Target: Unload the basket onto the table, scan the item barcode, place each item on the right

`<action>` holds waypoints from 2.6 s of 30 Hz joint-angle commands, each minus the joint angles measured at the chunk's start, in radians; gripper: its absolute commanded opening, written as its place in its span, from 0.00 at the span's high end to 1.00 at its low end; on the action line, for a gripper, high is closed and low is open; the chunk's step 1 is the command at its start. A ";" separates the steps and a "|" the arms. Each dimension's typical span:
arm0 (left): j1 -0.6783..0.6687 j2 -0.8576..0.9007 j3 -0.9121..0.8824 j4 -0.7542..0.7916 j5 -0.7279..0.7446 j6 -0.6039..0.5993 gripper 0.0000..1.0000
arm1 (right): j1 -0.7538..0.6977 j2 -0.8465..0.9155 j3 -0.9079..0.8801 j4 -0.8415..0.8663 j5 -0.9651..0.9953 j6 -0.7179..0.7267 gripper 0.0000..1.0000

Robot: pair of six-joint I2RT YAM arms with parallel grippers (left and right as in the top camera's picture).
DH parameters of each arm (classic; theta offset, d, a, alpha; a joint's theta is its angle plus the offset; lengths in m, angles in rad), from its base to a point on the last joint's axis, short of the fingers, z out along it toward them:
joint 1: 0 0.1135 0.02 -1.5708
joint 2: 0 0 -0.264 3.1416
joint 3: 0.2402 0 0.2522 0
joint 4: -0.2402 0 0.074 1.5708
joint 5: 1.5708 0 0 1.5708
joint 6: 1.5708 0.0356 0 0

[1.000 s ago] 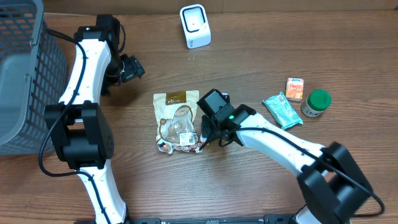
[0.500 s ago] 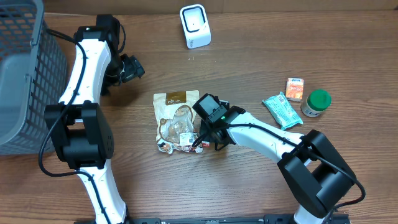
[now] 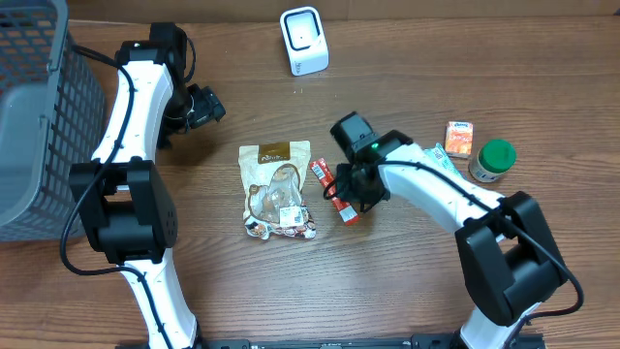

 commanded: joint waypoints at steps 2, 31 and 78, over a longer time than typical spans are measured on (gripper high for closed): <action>-0.007 -0.015 0.016 0.000 -0.006 0.012 0.00 | -0.007 0.000 0.027 -0.051 -0.077 -0.117 0.67; -0.007 -0.015 0.016 0.000 -0.006 0.012 0.00 | 0.064 0.002 -0.151 0.063 0.071 -0.201 0.96; -0.007 -0.015 0.016 0.000 -0.006 0.012 0.00 | 0.010 -0.225 0.064 -0.138 -0.156 -1.121 0.97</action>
